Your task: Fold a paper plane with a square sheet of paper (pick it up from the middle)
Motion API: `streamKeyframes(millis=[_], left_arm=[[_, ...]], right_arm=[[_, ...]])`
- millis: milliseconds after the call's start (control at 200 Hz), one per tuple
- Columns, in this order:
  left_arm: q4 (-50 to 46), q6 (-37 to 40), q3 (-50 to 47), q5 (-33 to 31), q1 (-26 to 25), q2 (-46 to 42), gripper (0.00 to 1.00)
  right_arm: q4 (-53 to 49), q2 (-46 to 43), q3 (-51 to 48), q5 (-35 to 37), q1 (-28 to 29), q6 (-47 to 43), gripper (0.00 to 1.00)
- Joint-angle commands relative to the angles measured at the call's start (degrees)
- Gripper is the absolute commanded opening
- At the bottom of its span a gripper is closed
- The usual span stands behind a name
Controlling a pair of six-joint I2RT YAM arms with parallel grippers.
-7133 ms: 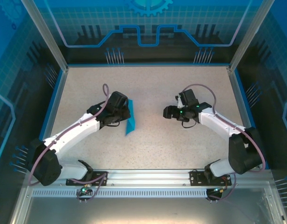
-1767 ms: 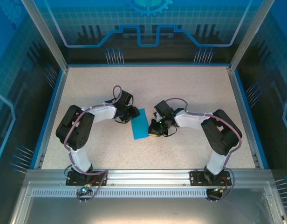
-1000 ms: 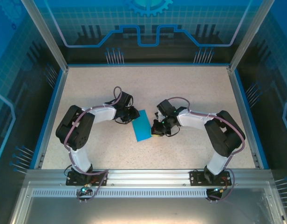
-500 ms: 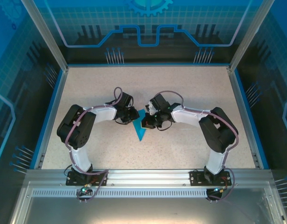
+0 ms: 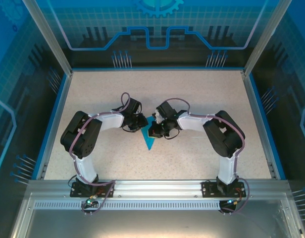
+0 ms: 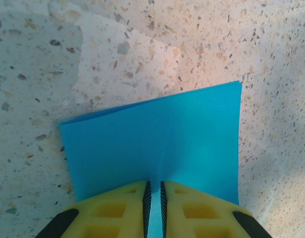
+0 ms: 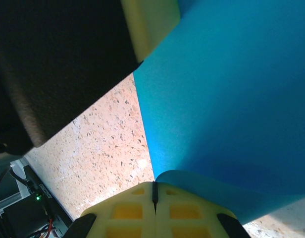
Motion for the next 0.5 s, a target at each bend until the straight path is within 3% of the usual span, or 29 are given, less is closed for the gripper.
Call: streamKeyframes(millis=[0,490], left_arm=[[-1.47,1.41,-1.2,-0.2,0.59,1.46,0.19],[-1.62,1.4,-1.03,-0.01,0.52,1.62,0.19]], right_arm=[[1.61,1.74,1.19,1.37,0.89,1.54,0.02],[3.36,3.99,2.04,1.04,0.88,1.98,0.02]])
